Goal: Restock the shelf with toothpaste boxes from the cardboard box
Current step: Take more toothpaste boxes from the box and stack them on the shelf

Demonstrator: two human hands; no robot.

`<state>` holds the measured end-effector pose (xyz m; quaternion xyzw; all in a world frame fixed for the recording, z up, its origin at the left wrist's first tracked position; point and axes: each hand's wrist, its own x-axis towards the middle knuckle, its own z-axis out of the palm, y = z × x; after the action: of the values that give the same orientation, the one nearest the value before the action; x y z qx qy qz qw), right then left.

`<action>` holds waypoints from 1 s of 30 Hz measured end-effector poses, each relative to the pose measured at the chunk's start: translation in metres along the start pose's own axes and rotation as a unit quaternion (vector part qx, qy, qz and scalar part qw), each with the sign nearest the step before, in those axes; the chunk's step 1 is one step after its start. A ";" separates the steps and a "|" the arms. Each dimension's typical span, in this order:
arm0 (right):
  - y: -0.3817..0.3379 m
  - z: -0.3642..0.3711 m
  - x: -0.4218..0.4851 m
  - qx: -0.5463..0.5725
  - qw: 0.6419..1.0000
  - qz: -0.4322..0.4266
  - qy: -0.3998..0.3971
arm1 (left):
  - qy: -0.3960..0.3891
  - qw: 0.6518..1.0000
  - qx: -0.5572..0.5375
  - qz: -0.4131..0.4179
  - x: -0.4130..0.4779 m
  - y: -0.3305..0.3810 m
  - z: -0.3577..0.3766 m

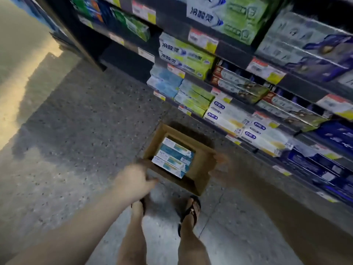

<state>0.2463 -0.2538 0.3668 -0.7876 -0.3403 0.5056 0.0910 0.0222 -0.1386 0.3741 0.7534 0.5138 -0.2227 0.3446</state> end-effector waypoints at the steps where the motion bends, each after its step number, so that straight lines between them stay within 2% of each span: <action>1: 0.006 0.007 0.014 -0.007 1.000 0.009 0.000 | -0.005 1.000 -0.007 0.003 0.018 -0.003 0.005; 8: 0.045 0.065 0.116 -0.052 0.997 0.060 0.004 | -0.076 0.989 0.083 0.093 0.121 -0.039 0.034; 11: 0.060 0.096 0.165 -0.050 0.995 0.088 0.016 | -0.080 0.982 0.118 0.123 0.175 -0.064 0.045; 12: 0.064 0.102 0.176 -0.048 0.994 0.092 0.018 | -0.080 0.981 0.128 0.121 0.195 -0.087 0.073; 13: 0.070 0.114 0.192 -0.042 0.994 0.095 0.024 | -0.070 0.978 0.176 0.089 0.228 -0.139 0.126; 14: 0.078 0.126 0.209 -0.037 0.994 0.099 0.034 | -0.027 0.974 0.214 0.065 0.287 -0.237 0.219; 15: 0.085 0.138 0.225 -0.035 0.994 0.098 0.037 | -0.002 0.979 0.200 0.023 0.322 -0.300 0.296; 16: 0.091 0.149 0.241 -0.036 0.994 0.095 0.037 | -0.062 0.986 0.155 -0.030 0.337 -0.311 0.329; 17: 0.097 0.159 0.256 -0.042 0.994 0.091 0.034 | -0.072 0.990 0.110 -0.042 0.340 -0.295 0.313; 18: 0.104 0.168 0.270 -0.052 0.994 0.093 0.032 | -0.085 0.993 0.082 -0.019 0.335 -0.290 0.303; 19: 0.110 0.175 0.284 -0.055 0.993 0.094 0.033 | -0.089 0.990 0.103 -0.023 0.338 -0.293 0.303; 21: 0.122 0.188 0.312 -0.047 0.995 0.083 0.028 | -0.062 0.978 0.198 0.022 0.369 -0.303 0.308; 22: 0.129 0.196 0.327 -0.049 0.995 0.076 0.029 | -0.104 0.977 0.183 0.034 0.382 -0.311 0.315; 23: 0.135 0.202 0.340 -0.054 0.996 0.071 0.030 | -0.101 0.980 0.166 0.034 0.392 -0.326 0.337; 24: 0.141 0.208 0.352 -0.057 0.996 0.068 0.026 | -0.118 0.980 0.143 0.076 0.371 -0.227 0.261; 25: 0.145 0.213 0.363 -0.058 0.996 0.065 0.023 | -0.116 0.973 0.159 0.117 0.355 -0.181 0.214; 26: 0.150 0.217 0.374 -0.057 0.996 0.061 0.019 | -0.113 0.981 0.099 0.126 0.364 -0.165 0.199; 28: 0.160 0.225 0.393 -0.050 0.997 0.053 0.014 | -0.112 0.974 0.133 0.148 0.368 -0.143 0.189; 30: 0.169 0.232 0.410 -0.044 0.998 0.044 0.013 | -0.128 0.968 0.142 0.160 0.381 -0.162 0.210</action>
<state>0.2272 -0.1697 -0.1262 -0.8115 -0.3264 0.4832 0.0382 0.0178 -0.0216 -0.0748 0.8323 0.3014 -0.3295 0.3284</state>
